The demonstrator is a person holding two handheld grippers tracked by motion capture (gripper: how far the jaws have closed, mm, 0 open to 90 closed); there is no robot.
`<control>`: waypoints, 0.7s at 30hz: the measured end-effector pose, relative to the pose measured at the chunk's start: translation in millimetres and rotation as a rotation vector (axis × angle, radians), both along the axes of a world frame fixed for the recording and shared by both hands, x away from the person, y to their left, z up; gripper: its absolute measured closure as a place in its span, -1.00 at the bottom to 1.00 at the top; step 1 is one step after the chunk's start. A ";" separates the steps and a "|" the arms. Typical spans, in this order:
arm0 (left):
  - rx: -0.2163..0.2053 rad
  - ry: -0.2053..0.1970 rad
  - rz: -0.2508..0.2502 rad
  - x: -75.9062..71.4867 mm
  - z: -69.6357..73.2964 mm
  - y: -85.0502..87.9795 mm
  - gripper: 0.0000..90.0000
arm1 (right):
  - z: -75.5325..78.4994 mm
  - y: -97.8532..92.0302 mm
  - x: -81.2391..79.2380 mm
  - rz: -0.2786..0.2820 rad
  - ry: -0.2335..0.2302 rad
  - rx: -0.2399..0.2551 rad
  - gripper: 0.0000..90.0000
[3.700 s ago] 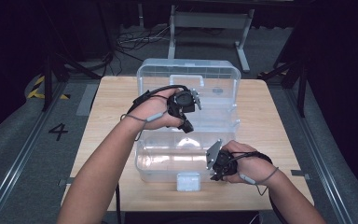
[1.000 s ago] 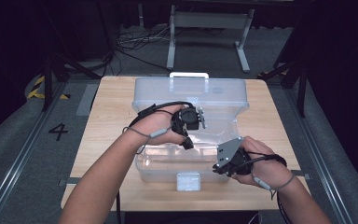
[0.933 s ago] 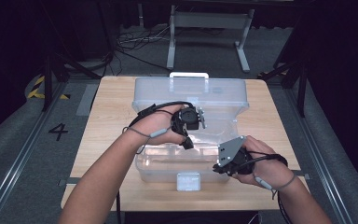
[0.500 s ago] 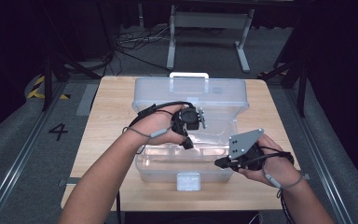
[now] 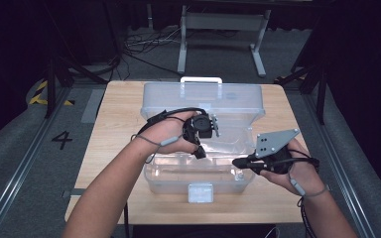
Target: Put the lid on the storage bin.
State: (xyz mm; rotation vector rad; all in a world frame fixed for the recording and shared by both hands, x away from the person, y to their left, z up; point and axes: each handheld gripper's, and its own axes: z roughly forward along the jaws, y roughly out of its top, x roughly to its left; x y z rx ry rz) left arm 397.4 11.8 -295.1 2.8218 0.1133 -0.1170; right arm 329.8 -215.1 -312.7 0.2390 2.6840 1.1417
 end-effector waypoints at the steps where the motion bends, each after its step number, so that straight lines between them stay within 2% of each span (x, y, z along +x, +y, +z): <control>1: 0.000 -0.001 0.000 0.0 0.1 0.0 0.96 | 0.7 -1.4 0.5 -0.012 -0.001 0.018 1.00; 2: 0.000 -0.001 0.000 0.0 0.1 0.0 0.96 | 0.7 -1.4 0.5 -0.012 -0.001 0.018 1.00; 7: 0.002 0.000 -0.001 0.2 0.2 -0.4 0.96 | 5.6 -10.2 3.8 -0.069 -0.027 0.106 1.00; 12: 0.001 -0.001 0.000 0.1 -0.1 -0.6 0.96 | 7.8 -18.5 7.2 -0.124 -0.039 0.168 1.00; 17: 0.002 0.005 0.000 0.7 0.2 -0.1 0.96 | 7.9 -25.9 12.2 -0.182 -0.019 0.228 1.00; 18: 0.002 0.005 0.000 0.7 0.2 -0.1 0.96 | 7.9 -25.9 12.2 -0.182 -0.019 0.228 1.00; 19: 0.001 0.005 0.001 0.6 0.2 -0.2 0.96 | 6.3 -29.8 16.1 -0.217 -0.009 0.257 1.00; 21: 0.000 0.004 0.001 0.2 -0.1 -0.5 0.96 | 5.7 -30.7 17.5 -0.226 -0.004 0.263 1.00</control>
